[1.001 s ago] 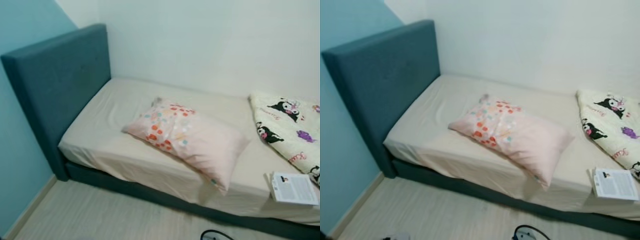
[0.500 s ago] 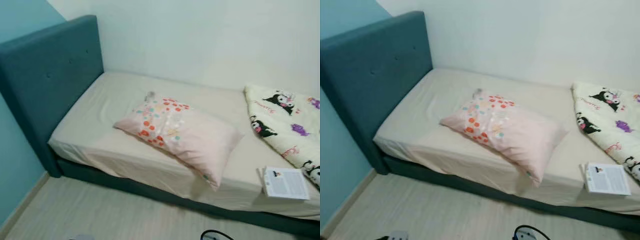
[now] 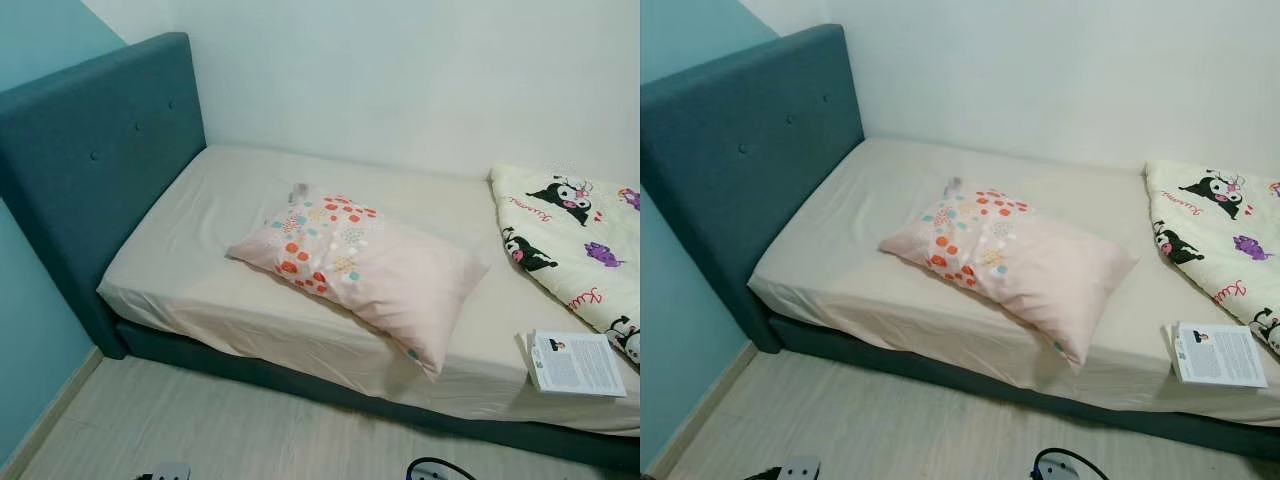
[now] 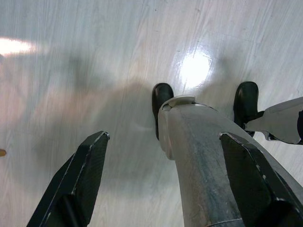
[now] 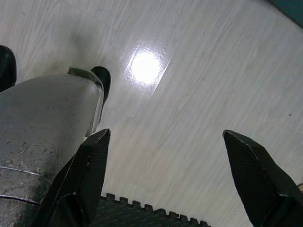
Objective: Clean up the room
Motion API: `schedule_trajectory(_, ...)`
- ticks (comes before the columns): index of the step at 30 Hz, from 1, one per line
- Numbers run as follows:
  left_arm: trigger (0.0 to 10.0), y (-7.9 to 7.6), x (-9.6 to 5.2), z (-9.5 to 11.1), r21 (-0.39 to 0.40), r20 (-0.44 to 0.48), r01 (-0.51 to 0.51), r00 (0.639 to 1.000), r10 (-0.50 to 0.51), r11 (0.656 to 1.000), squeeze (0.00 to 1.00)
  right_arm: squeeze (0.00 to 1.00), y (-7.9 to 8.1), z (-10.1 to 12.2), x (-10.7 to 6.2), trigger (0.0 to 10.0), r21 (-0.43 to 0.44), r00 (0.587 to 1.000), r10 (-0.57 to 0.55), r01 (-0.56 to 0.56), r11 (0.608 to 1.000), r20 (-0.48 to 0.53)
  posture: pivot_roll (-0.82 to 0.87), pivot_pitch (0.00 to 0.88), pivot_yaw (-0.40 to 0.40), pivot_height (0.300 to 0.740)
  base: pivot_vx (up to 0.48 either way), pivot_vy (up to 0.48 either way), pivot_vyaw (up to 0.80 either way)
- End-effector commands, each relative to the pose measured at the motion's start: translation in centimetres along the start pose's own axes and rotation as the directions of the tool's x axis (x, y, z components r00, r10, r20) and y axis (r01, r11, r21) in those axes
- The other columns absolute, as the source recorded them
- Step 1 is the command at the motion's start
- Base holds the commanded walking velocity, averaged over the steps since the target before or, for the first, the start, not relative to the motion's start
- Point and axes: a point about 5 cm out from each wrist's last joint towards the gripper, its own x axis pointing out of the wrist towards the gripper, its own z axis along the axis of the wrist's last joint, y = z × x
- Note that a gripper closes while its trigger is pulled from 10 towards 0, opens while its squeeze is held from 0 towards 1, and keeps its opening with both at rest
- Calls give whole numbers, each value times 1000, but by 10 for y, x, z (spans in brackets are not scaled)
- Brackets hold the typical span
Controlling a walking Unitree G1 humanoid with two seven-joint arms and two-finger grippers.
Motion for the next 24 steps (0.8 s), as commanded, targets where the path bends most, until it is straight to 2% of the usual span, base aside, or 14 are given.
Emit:
schedule_trajectory(1, 10000, -5, 0, -1, -8, -2, 12, 1000, -12, 1000, 0, 0, 0, 0, 0, 10000, 1, 1000, -3, 3, 1000, 1, -40, 0, -55, 740, 0, 0, 0)
schedule_trajectory(6, 10000, -4, 1, 3, 23, 2, -21, 1000, 21, 1000, 0, 0, -1, 0, 0, 10000, -4, 1000, -4, 4, 1000, -2, -39, 0, -57, 740, 0, -384, 0)
schedule_trajectory(9, 10000, -3, 1, 6, 2, 17, -29, 999, 29, 1000, 0, 0, -1, 0, 0, 10000, -7, 1000, -4, 4, 1000, -1, -33, 0, -56, 740, 0, 0, 0)
schedule_trajectory(19, 10000, -1, 1, 10, 5, 36, -35, 999, 34, 999, 0, 0, 0, 0, 0, 10000, -5, 1000, -1, 1, 1000, -1, -31, 0, -53, 740, 0, 0, 0)
schedule_trajectory(24, 10000, -1, 2, 15, 4, 58, -18, 998, 18, 1000, 0, 0, 1, 0, 0, 10000, 0, 1000, 0, 0, 1000, -5, -31, 0, -51, 740, 0, 0, -800)
